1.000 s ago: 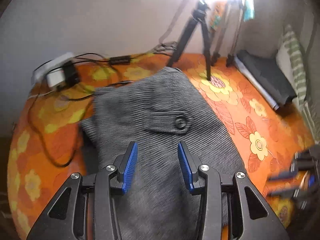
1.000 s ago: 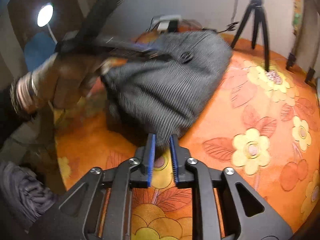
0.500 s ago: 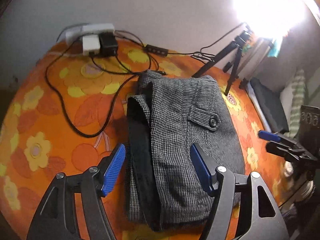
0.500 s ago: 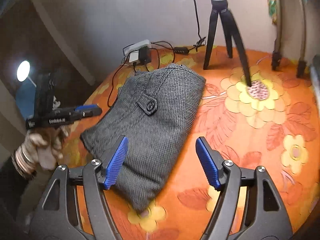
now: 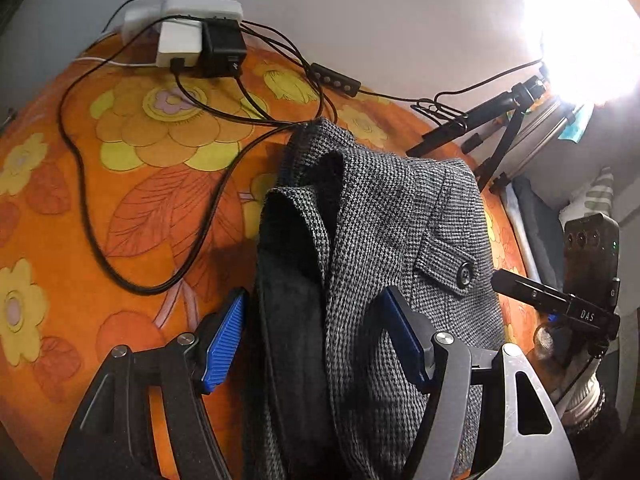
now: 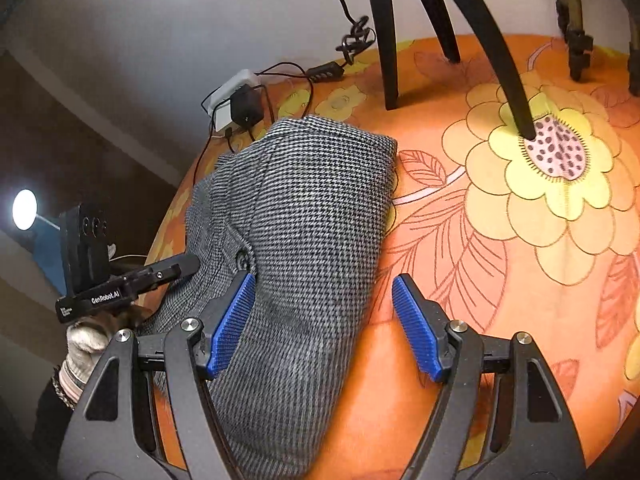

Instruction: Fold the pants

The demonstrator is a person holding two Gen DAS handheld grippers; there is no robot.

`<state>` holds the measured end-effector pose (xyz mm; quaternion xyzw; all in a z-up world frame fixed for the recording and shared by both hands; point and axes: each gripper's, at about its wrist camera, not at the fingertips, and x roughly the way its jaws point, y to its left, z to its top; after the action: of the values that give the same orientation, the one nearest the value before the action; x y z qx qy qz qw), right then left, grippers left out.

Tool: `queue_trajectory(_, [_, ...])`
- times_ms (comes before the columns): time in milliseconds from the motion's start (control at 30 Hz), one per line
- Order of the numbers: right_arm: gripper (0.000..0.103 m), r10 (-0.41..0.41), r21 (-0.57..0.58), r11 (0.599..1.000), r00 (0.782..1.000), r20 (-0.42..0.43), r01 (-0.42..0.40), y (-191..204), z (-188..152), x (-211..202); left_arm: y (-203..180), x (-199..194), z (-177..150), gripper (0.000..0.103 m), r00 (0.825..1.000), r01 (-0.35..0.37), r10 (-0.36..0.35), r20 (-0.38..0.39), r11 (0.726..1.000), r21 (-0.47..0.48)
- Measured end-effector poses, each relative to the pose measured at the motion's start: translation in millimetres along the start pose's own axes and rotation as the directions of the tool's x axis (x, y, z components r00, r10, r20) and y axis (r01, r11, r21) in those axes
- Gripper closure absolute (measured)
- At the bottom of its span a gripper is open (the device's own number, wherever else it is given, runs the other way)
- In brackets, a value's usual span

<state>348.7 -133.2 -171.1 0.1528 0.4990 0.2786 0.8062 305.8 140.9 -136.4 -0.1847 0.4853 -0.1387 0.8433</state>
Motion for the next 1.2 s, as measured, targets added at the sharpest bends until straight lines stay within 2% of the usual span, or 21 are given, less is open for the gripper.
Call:
queue_trajectory(400, [0.030,0.066,0.010,0.998,0.998,0.005,-0.066,-5,7,13,3,6,8,0.035,0.999,0.034,-0.034,0.021,0.999,0.008])
queue_trajectory(600, [0.038,0.096,0.009,0.995,0.995,0.012,-0.097,-8,4,14,2,9,8,0.036,0.997,0.056,-0.057,0.048,0.998,0.013])
queue_trajectory(700, [0.043,0.109,0.017,0.994,0.994,0.015,-0.109,-9,3,15,-1,13,9,0.044,0.997,0.053,-0.054,0.058,0.998,0.018])
queue_trajectory(767, [0.053,0.117,0.022,0.993,0.993,0.013,-0.117,-9,3,16,-2,15,10,0.052,0.996,0.056,-0.056,0.063,0.998,0.008])
queue_trajectory(900, [0.061,0.111,0.018,0.994,0.994,0.015,-0.111,-5,4,19,-4,17,9,0.062,0.996,0.040,-0.041,0.075,0.999,0.008])
queue_trajectory(967, [0.070,0.108,0.018,0.994,0.994,0.019,-0.108,-3,5,20,-6,18,9,0.070,0.996,0.033,-0.034,0.082,0.999,0.011])
queue_trajectory(1067, [0.079,0.092,-0.010,0.996,0.995,0.030,-0.092,3,4,18,-13,15,7,0.075,0.995,0.007,-0.012,0.103,0.999,0.049])
queue_trajectory(1200, [0.083,0.050,-0.053,0.997,0.997,0.059,-0.047,17,3,13,-17,10,5,0.078,0.992,0.002,-0.010,0.127,0.998,0.062])
